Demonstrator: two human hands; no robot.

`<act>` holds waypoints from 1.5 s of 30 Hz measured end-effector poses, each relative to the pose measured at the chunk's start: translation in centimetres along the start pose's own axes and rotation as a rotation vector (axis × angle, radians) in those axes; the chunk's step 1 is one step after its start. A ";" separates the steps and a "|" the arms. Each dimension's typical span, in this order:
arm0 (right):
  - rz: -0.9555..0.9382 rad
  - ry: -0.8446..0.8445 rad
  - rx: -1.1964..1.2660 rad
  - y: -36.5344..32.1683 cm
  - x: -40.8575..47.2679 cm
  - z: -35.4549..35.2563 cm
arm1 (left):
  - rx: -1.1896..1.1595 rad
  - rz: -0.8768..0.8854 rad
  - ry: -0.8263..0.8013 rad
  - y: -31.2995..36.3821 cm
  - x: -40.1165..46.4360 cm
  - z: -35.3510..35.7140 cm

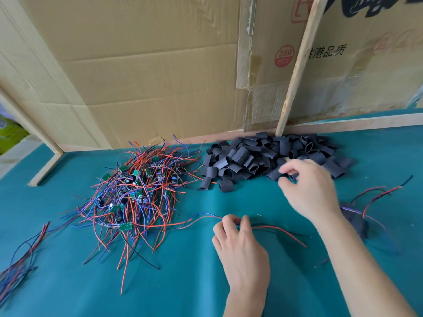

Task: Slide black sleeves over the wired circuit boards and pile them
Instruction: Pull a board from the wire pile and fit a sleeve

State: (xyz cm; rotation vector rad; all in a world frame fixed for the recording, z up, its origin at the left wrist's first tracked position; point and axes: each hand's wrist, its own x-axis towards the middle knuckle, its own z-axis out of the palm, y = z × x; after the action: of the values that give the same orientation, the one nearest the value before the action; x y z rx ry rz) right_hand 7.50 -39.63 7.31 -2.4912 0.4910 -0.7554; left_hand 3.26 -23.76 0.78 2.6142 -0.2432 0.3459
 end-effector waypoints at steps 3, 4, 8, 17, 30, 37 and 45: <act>0.015 -0.199 -0.147 -0.4 3.8 2.3 | 0.013 -0.017 0.033 0.1 0.1 -0.3; 0.047 -0.269 -0.199 -0.3 4.8 3.2 | 0.004 -0.024 0.044 0.1 0.2 -0.3; 0.132 -0.338 -0.327 0.7 6.0 5.5 | -0.033 -0.048 0.082 0.0 0.2 -0.1; 0.085 0.073 0.243 1.4 1.4 0.2 | -0.040 -0.109 0.082 -0.1 0.3 0.2; 0.380 0.093 1.539 4.6 -5.5 -2.5 | -0.084 -0.029 0.145 -0.3 0.4 0.4; 0.576 -0.209 1.632 4.2 -6.1 -1.7 | -0.181 0.085 0.341 -0.8 0.2 1.2; 0.768 -0.103 1.616 3.6 -6.1 -0.4 | -0.307 0.286 0.351 -0.8 -0.5 1.1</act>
State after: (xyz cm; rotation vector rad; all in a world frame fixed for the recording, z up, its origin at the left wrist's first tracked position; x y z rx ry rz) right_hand 1.80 -39.90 3.16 -0.7262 0.4392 -0.3664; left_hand 3.17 -23.49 -0.63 2.1730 -0.5063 0.7890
